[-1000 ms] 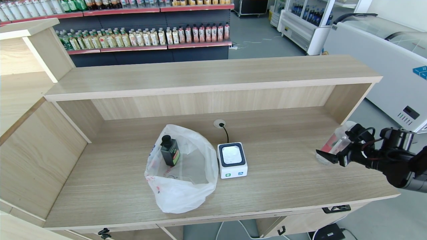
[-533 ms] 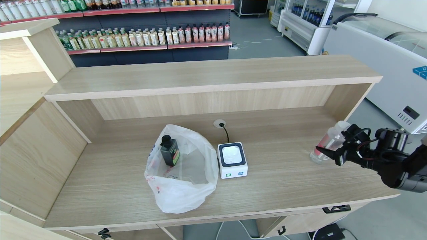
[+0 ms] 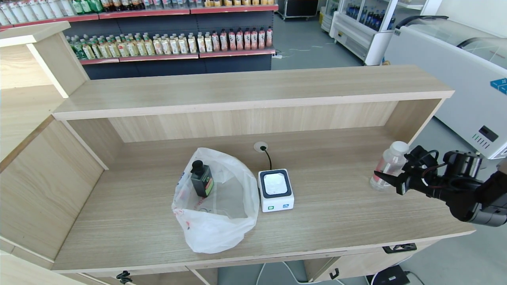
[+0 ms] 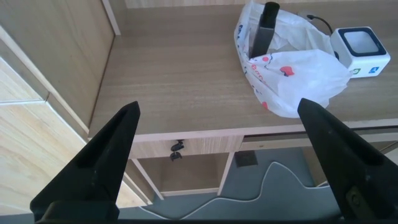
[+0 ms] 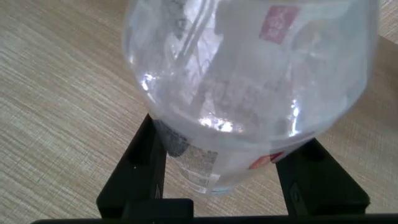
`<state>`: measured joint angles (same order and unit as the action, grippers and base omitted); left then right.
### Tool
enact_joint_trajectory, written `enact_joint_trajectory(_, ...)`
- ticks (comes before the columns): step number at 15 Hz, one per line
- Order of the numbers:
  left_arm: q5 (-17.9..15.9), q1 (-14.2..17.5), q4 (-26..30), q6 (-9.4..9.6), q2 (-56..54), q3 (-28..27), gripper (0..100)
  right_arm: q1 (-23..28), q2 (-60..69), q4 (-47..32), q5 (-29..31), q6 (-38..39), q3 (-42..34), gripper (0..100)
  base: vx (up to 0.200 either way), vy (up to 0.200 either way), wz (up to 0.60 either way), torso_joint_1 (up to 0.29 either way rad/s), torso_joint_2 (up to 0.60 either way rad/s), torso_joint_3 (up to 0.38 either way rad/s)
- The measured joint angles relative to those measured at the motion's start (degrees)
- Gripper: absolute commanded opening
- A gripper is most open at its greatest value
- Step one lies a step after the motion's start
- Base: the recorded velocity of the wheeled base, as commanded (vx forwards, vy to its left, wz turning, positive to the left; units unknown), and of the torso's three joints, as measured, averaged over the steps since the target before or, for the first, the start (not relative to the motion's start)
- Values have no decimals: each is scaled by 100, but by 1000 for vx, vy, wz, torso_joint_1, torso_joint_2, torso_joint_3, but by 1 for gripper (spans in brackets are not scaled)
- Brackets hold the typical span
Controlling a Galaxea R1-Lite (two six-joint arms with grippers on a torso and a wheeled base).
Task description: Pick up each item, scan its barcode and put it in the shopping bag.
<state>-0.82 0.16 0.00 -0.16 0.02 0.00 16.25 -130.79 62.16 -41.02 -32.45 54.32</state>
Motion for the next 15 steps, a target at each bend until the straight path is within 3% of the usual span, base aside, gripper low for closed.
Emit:
enact_joint_trajectory(6, 2, 0, 0, 2, 0, 0, 100, 6, 59, -20, 7, 312, 30, 0, 0, 0, 0, 0, 0, 0)
enact_joint_trajectory(10, 2, 0, 0, 2, 0, 0, 100, -85, 522, -149, 16, 1126, -52, 0, 0, 0, 0, 0, 0, 0)
enact_joint_trajectory(15, 2, 0, 0, 2, 0, 0, 100, -317, 1638, -1226, 27, 1574, -325, 0, 0, 0, 0, 0, 0, 0)
